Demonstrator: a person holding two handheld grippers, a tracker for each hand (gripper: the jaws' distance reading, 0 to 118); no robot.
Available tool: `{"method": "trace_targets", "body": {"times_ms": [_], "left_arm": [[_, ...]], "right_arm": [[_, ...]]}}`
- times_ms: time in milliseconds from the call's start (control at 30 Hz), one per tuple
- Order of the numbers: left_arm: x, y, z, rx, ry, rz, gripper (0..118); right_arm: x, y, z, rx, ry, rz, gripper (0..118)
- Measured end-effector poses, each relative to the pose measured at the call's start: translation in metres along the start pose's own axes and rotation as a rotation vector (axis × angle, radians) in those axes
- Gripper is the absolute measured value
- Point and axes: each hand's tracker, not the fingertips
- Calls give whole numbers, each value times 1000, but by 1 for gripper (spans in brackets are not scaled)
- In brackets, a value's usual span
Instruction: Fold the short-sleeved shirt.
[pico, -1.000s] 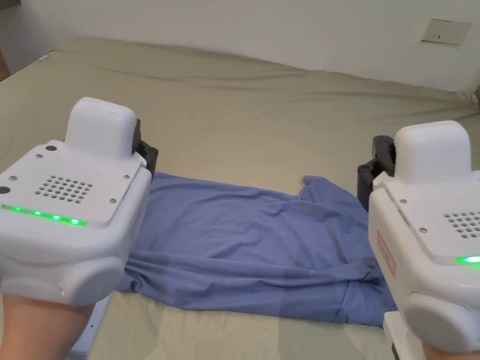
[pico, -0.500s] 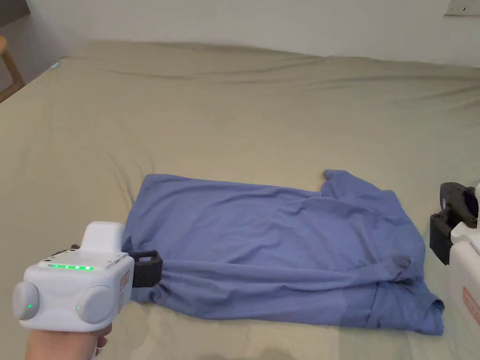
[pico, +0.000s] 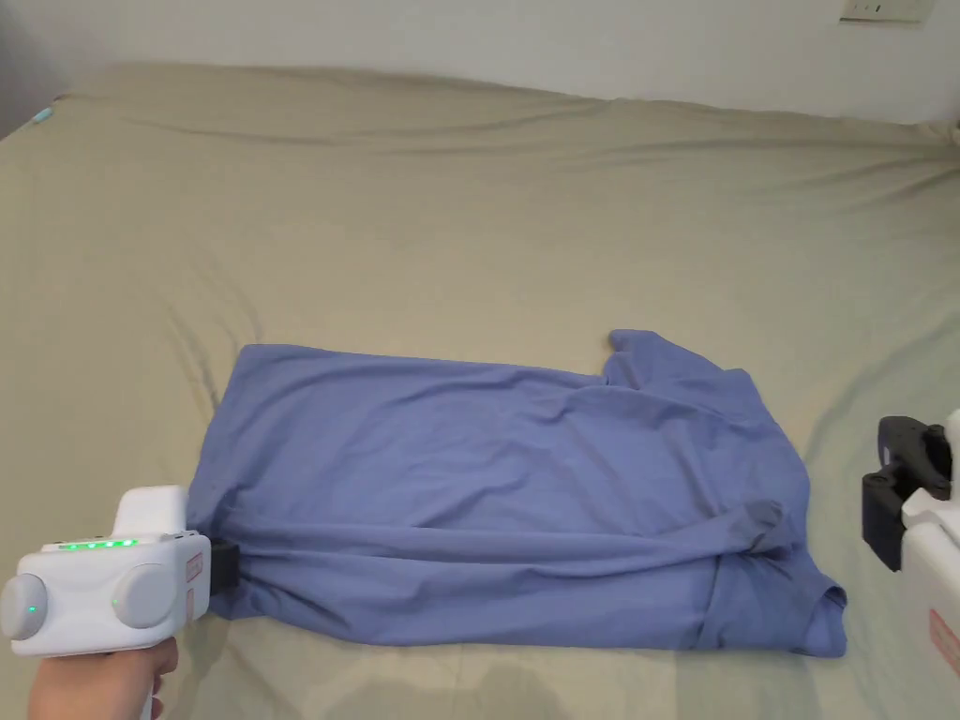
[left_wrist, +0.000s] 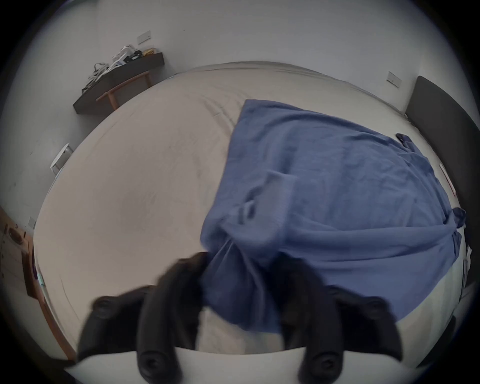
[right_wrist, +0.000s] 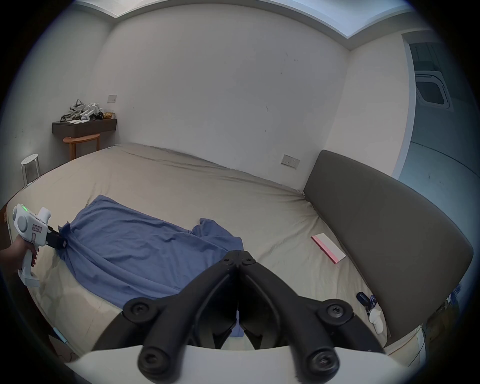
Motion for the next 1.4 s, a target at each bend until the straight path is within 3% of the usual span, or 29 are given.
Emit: {"method": "trace_targets", "body": {"times_ms": [33, 100, 133, 167, 200, 233, 267, 500, 667, 767, 867, 900, 933, 1400], "left_arm": [[5, 1, 3, 2, -21, -25, 10], [10, 1, 9, 22, 10, -52, 9], [10, 0, 12, 32, 2, -57, 9], [10, 0, 19, 60, 1, -43, 9], [8, 0, 24, 73, -9, -24, 9], [5, 0, 30, 77, -23, -10, 9], [2, 0, 35, 88, -36, 8, 9], [-1, 1, 64, 113, -90, 70, 9], [-1, 0, 55, 78, -89, 97, 9], [-3, 0, 46, 54, -85, 96, 9], [0, 1, 45, 53, -76, 76, 9], [2, 2, 47, 58, -71, 66, 9], [4, 3, 49, 62, -68, 59, 9], [-6, 13, 128, 182, -90, 0, 9]], "right_arm": [[0, -1, -3, -8, 1, -3, 2], [3, -5, -14, -53, 17, -29, 6], [5, -9, -20, -78, 29, -55, 21], [9, -15, -30, -116, 22, -86, 49], [13, -22, -39, -163, 26, -102, 95], [17, -31, -53, -234, 11, -106, 112], [20, -42, -69, -316, 37, -115, 114], [29, -134, -168, -677, 85, -239, 114], [16, -161, -208, -737, 102, -206, 114], [17, -158, -207, -738, 118, -252, 111], [13, -147, -196, -693, 197, -261, 60], [9, -142, -194, -686, 193, -221, 24], [6, -140, -193, -677, 192, -191, 14], [48, -86, -99, -570, 213, -235, 14]]}}
